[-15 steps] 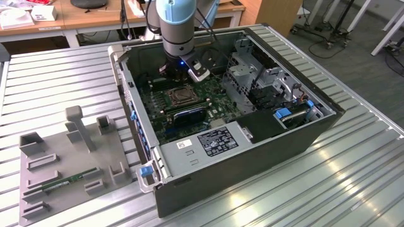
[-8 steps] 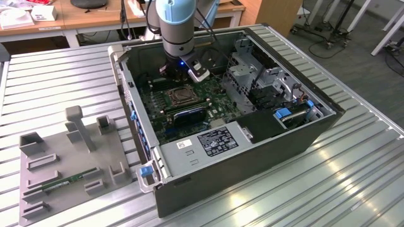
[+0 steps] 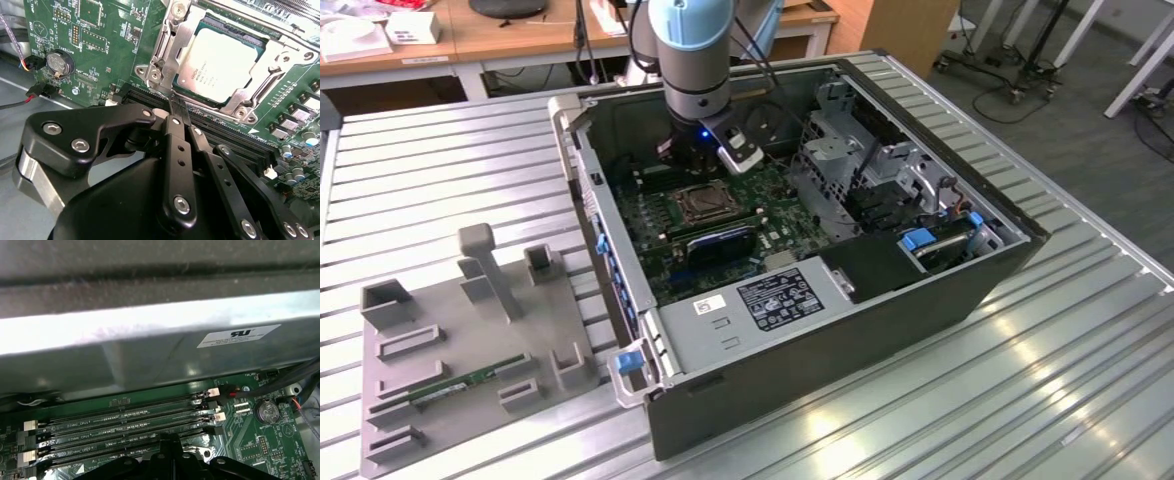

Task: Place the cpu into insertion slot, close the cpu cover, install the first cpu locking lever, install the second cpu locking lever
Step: 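Install the first cpu locking lever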

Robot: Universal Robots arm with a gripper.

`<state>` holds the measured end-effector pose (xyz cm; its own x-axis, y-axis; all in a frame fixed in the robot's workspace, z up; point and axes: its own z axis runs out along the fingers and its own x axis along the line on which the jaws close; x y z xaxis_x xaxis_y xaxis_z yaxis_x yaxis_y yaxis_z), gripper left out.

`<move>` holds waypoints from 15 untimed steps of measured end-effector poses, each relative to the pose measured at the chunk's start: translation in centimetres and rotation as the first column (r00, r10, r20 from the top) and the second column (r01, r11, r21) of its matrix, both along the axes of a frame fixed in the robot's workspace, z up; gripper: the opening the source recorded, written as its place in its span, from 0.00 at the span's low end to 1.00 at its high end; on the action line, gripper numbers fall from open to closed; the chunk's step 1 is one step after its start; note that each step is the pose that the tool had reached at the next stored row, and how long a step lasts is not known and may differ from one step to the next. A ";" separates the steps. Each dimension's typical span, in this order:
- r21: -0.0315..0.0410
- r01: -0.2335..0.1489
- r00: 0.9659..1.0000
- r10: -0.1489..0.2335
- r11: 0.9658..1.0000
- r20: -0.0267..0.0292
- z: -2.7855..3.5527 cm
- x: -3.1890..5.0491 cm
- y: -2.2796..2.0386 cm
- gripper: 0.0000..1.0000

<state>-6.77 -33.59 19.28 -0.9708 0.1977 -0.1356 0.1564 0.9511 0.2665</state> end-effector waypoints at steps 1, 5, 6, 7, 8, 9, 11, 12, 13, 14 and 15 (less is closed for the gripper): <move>0.000 0.000 1.000 0.000 1.000 0.000 -0.02 0.00 0.01 0.11; 0.000 0.000 1.000 0.000 1.000 0.000 -0.16 -0.01 0.02 0.11; 0.000 0.001 1.000 -0.001 1.000 0.000 -0.18 -0.01 0.05 0.11; 0.000 0.001 1.000 -0.001 1.000 0.000 -0.19 -0.01 0.08 0.11; 0.000 0.001 1.000 -0.001 1.000 0.000 -0.18 -0.01 0.11 0.11; 0.000 0.000 1.000 0.000 1.000 0.000 -0.18 0.00 0.16 0.11; 0.000 0.000 1.000 0.000 1.000 0.000 -0.19 0.00 0.28 0.11; 0.000 0.000 1.000 0.000 1.000 0.000 -0.20 0.00 0.32 0.11; 0.000 0.000 1.000 0.000 1.000 0.000 -0.23 0.00 0.35 0.11; 0.000 0.000 1.000 0.000 1.000 0.000 -0.26 0.00 0.37 0.11; 0.000 0.000 1.000 0.000 1.000 0.000 -0.29 0.00 0.38 0.11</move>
<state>-6.77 -33.21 18.99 -0.9708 0.1980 -0.1356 0.1567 0.9510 0.2664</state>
